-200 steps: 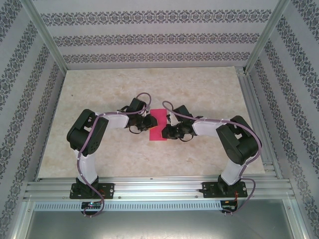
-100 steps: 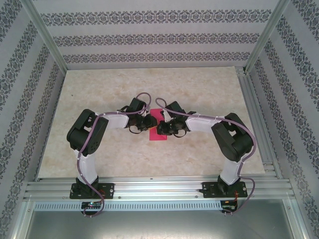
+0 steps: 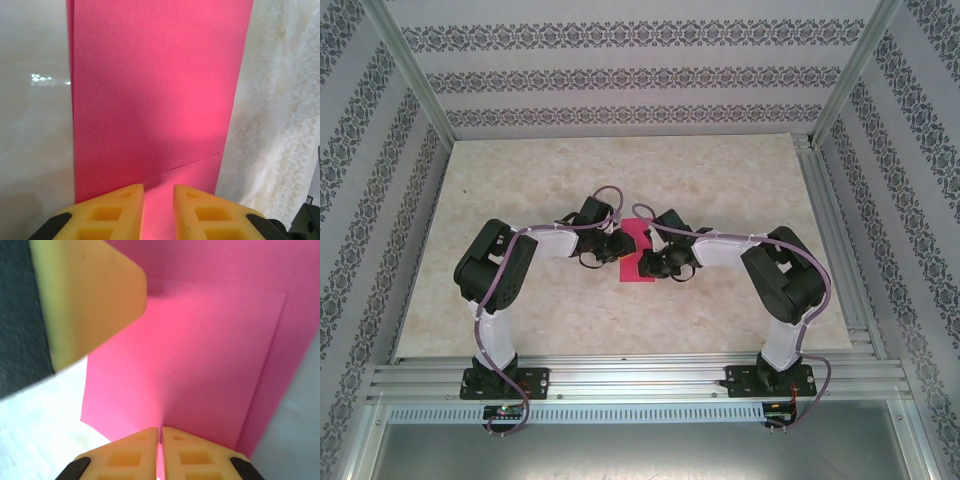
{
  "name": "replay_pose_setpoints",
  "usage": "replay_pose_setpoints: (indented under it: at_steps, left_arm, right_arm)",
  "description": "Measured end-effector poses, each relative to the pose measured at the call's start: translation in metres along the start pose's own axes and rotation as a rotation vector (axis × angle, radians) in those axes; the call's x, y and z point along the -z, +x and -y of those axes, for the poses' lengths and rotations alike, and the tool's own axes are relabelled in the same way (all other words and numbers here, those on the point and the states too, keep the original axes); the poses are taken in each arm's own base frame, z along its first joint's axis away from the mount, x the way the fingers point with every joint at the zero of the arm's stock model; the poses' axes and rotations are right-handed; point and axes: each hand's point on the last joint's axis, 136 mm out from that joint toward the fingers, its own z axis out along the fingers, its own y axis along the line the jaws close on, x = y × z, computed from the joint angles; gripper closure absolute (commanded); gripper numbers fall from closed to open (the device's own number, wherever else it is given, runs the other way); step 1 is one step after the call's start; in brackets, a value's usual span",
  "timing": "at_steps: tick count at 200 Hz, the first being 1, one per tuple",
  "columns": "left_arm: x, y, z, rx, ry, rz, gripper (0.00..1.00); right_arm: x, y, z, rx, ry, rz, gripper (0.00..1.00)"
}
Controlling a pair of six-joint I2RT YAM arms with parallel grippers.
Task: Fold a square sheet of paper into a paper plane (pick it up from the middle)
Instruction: Fold the triangle a second time at the center of the table.
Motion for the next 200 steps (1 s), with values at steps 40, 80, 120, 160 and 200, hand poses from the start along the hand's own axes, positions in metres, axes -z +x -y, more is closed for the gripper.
replay_pose_setpoints:
  at_steps: [40, 80, 120, 160, 200]
  left_arm:
    - [0.0, 0.001, 0.0, 0.001, 0.002, -0.003, 0.75]
    - [0.0, 0.0, 0.0, 0.001, 0.001, -0.004, 0.75]
    - [-0.001, 0.0, 0.001, 0.001, 0.001, -0.005, 0.74]
    - [0.0, -0.002, 0.006, -0.006, 0.015, -0.008, 0.65]
    - [0.014, -0.009, 0.024, -0.021, 0.056, 0.017, 0.62]
  right_arm:
    - [0.007, 0.009, 0.007, -0.007, -0.008, 0.014, 0.87]
    - [0.011, 0.013, 0.011, -0.02, -0.018, 0.009, 0.87]
    - [0.014, 0.019, 0.015, -0.019, -0.018, 0.007, 0.87]
    - [0.016, 0.019, 0.015, -0.026, -0.034, 0.005, 0.87]
    - [0.015, 0.019, 0.015, -0.032, -0.049, 0.003, 0.87]
